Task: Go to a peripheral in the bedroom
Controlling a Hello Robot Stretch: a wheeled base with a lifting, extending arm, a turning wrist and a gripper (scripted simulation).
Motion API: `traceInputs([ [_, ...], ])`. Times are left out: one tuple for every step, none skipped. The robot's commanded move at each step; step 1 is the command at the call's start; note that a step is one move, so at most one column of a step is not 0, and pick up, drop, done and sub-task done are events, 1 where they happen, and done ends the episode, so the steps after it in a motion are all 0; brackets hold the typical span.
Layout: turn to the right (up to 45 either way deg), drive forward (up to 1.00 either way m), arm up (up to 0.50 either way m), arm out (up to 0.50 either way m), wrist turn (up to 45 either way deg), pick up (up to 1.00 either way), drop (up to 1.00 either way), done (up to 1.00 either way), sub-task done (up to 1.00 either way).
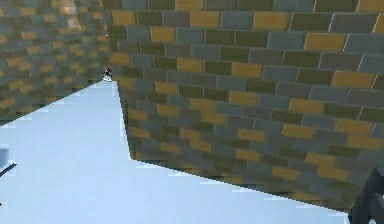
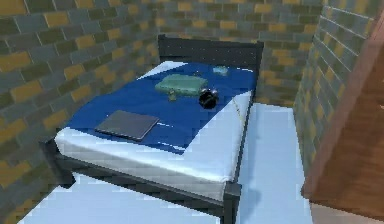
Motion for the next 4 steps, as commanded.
traceInputs([
  [-36.0, 0.00, 0.00, 0.00, 0.0, 0.00, 0.00, 0.00, 0.00],
  [0.0, 1.00, 0.00, 0.00, 0.0, 0.00, 0.00, 0.00, 0.00],
  [-6.0, 0.00, 0.00, 0.00, 0.0, 0.00, 0.00, 0.00, 0.00],
  [-3.0, 0.00, 0.00, 0.00, 0.0, 0.00, 0.00, 0.00, 0.00],
])
